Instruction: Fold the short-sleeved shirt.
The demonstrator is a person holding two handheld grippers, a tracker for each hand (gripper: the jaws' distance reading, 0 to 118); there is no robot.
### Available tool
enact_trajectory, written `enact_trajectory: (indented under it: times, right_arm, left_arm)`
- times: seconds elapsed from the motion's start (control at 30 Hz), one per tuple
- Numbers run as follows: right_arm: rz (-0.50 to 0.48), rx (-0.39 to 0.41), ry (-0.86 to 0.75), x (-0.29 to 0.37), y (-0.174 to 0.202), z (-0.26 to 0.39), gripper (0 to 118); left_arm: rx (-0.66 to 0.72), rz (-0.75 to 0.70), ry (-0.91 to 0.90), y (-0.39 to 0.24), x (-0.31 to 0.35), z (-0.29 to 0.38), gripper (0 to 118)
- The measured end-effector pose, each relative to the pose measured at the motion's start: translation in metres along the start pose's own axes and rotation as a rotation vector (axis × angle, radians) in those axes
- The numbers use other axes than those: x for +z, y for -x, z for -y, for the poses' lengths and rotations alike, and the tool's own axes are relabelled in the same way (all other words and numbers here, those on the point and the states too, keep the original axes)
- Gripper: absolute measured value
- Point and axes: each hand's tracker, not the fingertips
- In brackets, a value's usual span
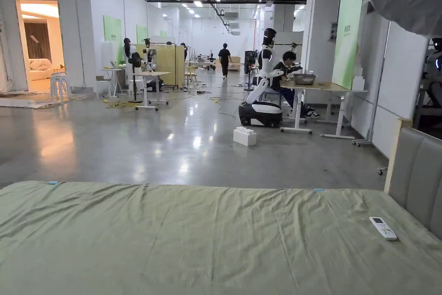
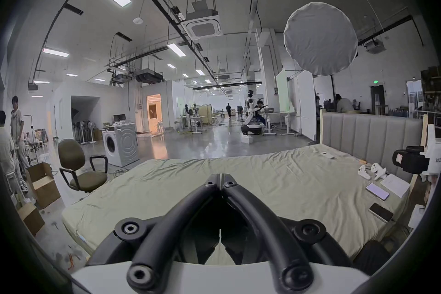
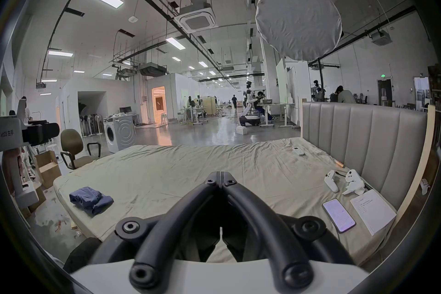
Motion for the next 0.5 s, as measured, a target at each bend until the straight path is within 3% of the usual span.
enact_trajectory:
  times: [0.5]
  right_arm:
    - [-0.008, 0.035, -0.012, -0.007, 0.009, -0.012, 1]
  left_arm:
    - [0.083, 0.061, -0.002, -0.002, -0.004, -0.002, 0]
